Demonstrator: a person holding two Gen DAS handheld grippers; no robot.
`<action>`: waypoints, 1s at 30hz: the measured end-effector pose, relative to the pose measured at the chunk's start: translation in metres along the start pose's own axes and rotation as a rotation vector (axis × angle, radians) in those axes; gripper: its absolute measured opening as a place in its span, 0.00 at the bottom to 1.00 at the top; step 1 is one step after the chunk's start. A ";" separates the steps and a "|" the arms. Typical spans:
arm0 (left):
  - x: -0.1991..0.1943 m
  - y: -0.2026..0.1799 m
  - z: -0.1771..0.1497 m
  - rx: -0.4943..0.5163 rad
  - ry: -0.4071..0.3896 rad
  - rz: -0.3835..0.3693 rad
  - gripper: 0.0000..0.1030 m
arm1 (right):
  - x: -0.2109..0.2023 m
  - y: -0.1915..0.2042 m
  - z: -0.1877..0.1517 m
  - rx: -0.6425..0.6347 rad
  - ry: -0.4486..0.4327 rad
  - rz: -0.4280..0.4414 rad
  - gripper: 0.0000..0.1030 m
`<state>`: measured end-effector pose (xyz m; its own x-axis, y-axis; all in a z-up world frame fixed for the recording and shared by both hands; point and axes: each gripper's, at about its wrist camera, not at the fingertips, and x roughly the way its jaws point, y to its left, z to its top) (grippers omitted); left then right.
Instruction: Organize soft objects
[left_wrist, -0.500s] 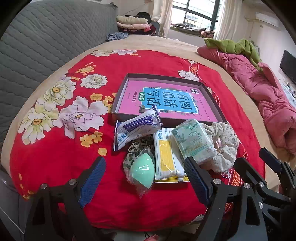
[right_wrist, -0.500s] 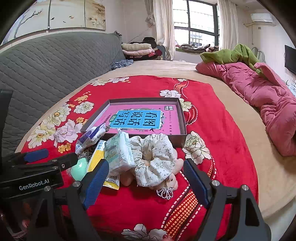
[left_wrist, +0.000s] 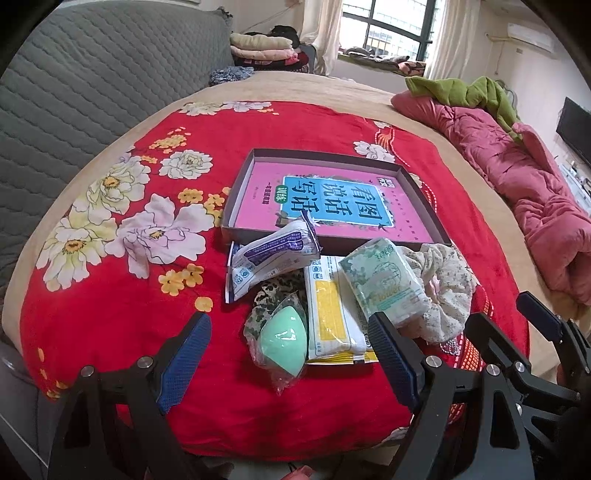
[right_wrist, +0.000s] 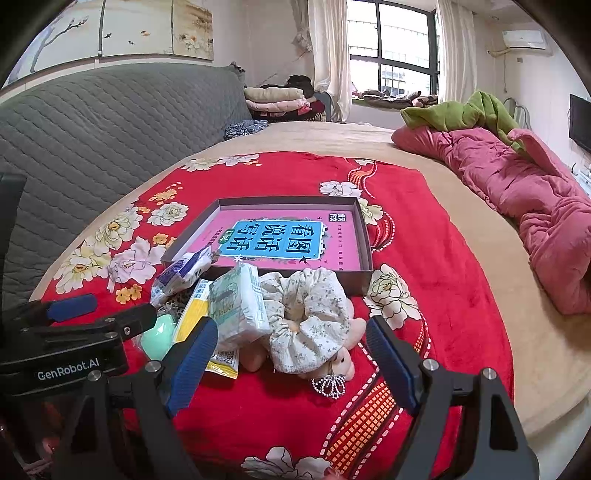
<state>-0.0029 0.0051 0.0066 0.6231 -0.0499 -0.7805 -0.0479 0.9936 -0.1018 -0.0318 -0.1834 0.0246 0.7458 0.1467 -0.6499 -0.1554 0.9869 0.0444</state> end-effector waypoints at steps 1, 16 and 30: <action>0.000 0.001 0.000 -0.001 -0.001 0.001 0.84 | -0.001 0.000 0.000 -0.002 -0.001 -0.001 0.80; 0.000 0.003 0.001 -0.008 -0.001 -0.009 0.84 | -0.002 0.001 0.000 -0.002 -0.005 -0.001 0.80; 0.001 0.006 0.000 -0.019 0.005 -0.012 0.84 | -0.002 0.001 0.002 0.008 -0.005 -0.002 0.80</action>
<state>-0.0029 0.0109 0.0052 0.6201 -0.0627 -0.7820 -0.0553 0.9908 -0.1232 -0.0325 -0.1825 0.0272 0.7496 0.1449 -0.6458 -0.1484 0.9877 0.0494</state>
